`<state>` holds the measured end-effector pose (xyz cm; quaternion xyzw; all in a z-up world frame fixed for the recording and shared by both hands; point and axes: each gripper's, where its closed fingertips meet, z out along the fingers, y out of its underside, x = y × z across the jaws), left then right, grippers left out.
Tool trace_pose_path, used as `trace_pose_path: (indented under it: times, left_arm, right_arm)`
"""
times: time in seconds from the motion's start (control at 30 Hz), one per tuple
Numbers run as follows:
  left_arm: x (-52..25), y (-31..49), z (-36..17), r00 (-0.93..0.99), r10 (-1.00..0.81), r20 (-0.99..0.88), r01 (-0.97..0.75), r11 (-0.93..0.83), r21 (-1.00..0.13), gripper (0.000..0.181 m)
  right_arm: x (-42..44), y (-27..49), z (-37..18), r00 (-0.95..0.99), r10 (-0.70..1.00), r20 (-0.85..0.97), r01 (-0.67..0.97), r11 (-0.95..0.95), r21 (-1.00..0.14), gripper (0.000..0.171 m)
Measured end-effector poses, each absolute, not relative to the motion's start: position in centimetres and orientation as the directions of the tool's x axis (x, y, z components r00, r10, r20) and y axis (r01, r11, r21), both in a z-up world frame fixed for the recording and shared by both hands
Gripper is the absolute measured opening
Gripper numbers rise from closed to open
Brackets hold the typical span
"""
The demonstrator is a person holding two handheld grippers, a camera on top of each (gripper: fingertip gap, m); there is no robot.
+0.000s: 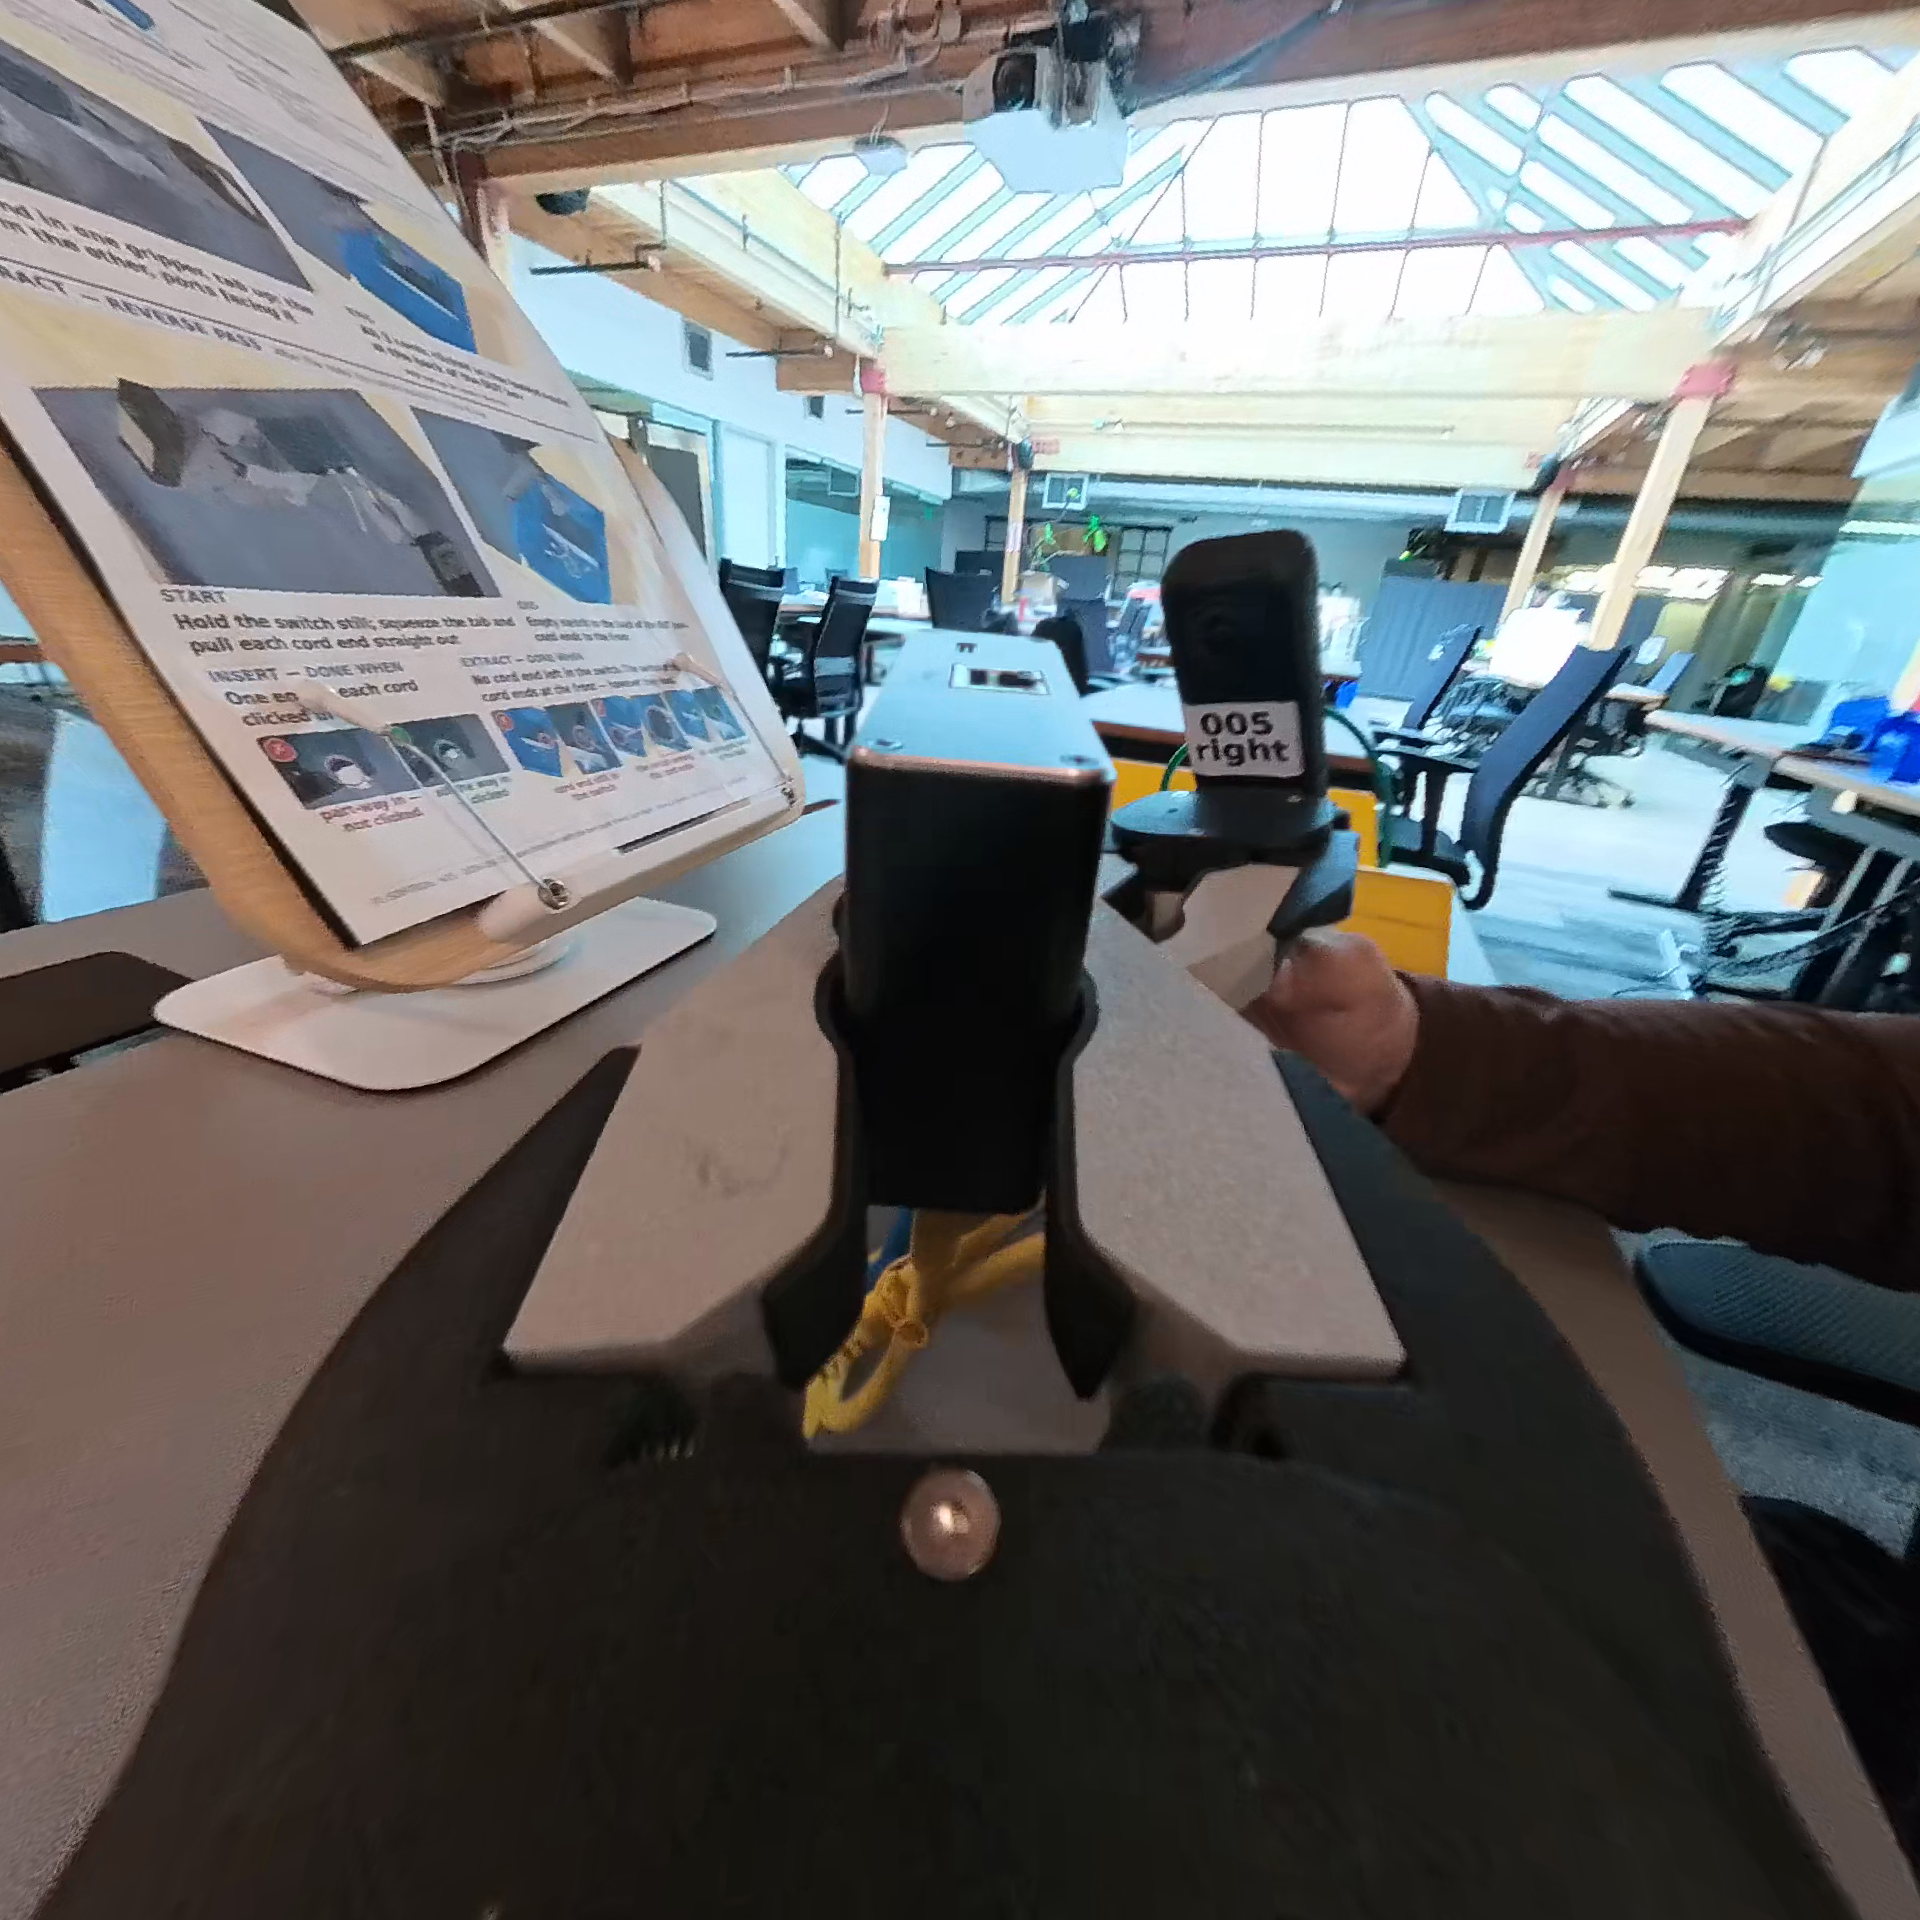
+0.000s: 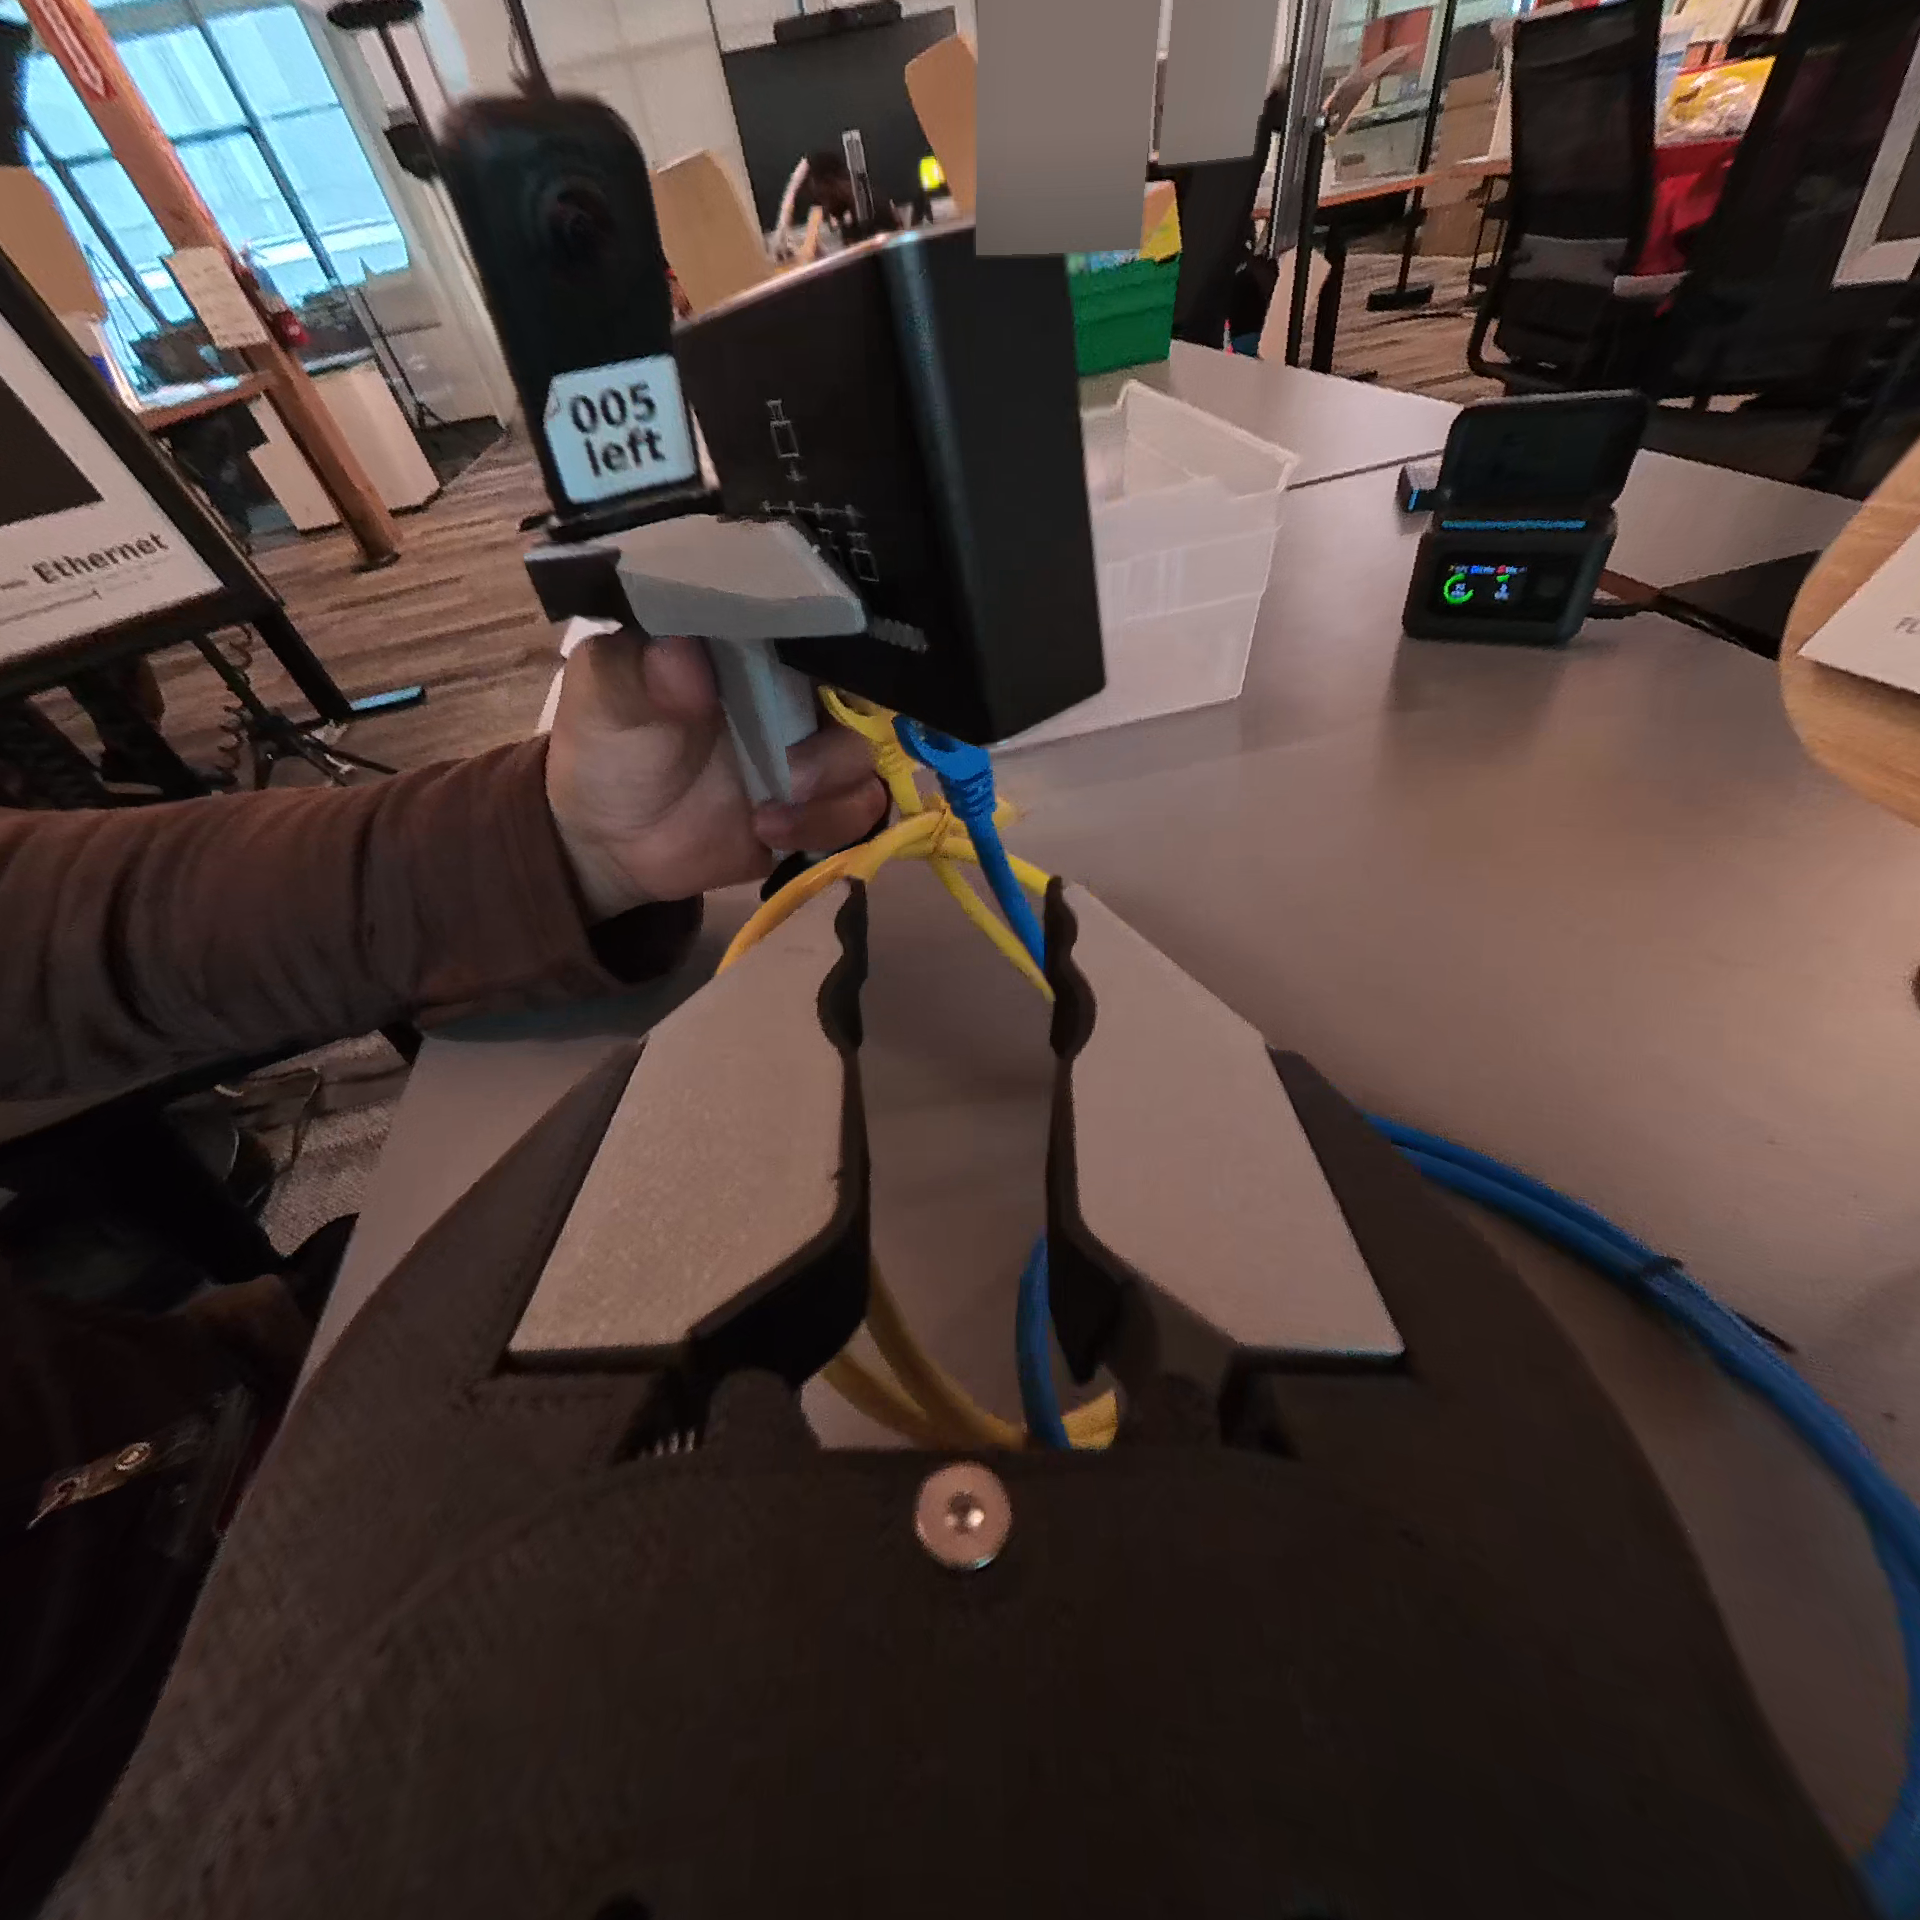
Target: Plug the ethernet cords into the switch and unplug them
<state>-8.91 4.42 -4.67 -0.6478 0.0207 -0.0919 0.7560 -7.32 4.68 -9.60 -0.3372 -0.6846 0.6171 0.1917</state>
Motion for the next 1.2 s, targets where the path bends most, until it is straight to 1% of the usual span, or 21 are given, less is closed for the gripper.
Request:
trace_pose_path:
  times: [0.17, 0.27, 0.33, 0.4, 0.47, 0.53, 0.6, 0.7, 0.8, 1.0, 1.07, 1.2]
  left_arm:
    - [-8.6, 4.0, -3.9, 0.960, -0.239, 0.143, 0.187, 0.173, -0.967, 0.032]
    - [-7.9, 3.9, -3.7, 0.945, -0.289, 0.151, 0.207, 0.175, -0.963, 0.033]
    - [-7.3, 4.0, -3.7, 0.936, -0.319, 0.148, 0.211, 0.173, -0.962, 0.033]
    - [-6.9, 4.1, -3.8, 0.935, -0.326, 0.136, 0.198, 0.166, -0.966, 0.033]
    - [-6.6, 4.2, -3.9, 0.932, -0.340, 0.130, 0.193, 0.160, -0.968, 0.033]
    - [-6.2, 4.3, -3.9, 0.929, -0.349, 0.124, 0.189, 0.159, -0.969, 0.033]
    - [-5.9, 4.4, -4.0, 0.925, -0.361, 0.123, 0.189, 0.155, -0.970, 0.033]
    - [-5.5, 4.6, -4.0, 0.918, -0.375, 0.126, 0.195, 0.152, -0.969, 0.033]
    - [-5.7, 4.6, -4.0, 0.917, -0.373, 0.139, 0.211, 0.160, -0.964, 0.033]
    - [-6.5, 4.4, -3.6, 0.902, -0.384, 0.199, 0.287, 0.187, -0.939, 0.033]
    - [-6.7, 4.5, -3.6, 0.903, -0.375, 0.207, 0.294, 0.189, -0.937, 0.033]
    - [-7.5, 4.6, -3.6, 0.898, -0.359, 0.253, 0.340, 0.204, -0.918, 0.033]
  right_arm:
    - [-6.5, 6.1, -6.6, -0.713, 0.671, -0.204, 0.173, -0.114, -0.978, 0.026]
    - [-5.9, 7.3, -4.9, -0.716, 0.652, -0.249, 0.157, -0.197, -0.968, 0.025]
    - [-5.8, 8.0, -4.3, -0.707, 0.658, -0.260, 0.154, -0.216, -0.964, 0.024]
    - [-5.7, 7.9, -4.8, -0.699, 0.672, -0.246, 0.176, -0.172, -0.969, 0.023]
    - [-5.8, 7.1, -6.3, -0.693, 0.691, -0.205, 0.220, -0.068, -0.973, 0.022]
    - [-5.8, 5.9, -7.3, -0.703, 0.697, -0.142, 0.214, 0.016, -0.977, 0.023]
    - [-6.0, 4.4, -7.8, -0.718, 0.689, -0.099, 0.186, 0.054, -0.981, 0.023]
    - [-6.5, 2.9, -8.4, -0.723, 0.686, -0.081, 0.176, 0.069, -0.982, 0.024]
    - [-6.3, 1.9, -7.9, -0.754, 0.645, -0.125, 0.162, -0.003, -0.987, 0.017]
    - [-6.4, 2.5, -6.7, -0.767, 0.612, -0.195, 0.144, -0.133, -0.981, 0.016]
    - [-6.6, 2.7, -6.7, -0.762, 0.614, -0.207, 0.144, -0.151, -0.978, 0.012]
    - [-7.2, 3.0, -6.6, -0.735, 0.634, -0.241, 0.155, -0.190, -0.970, 0.012]
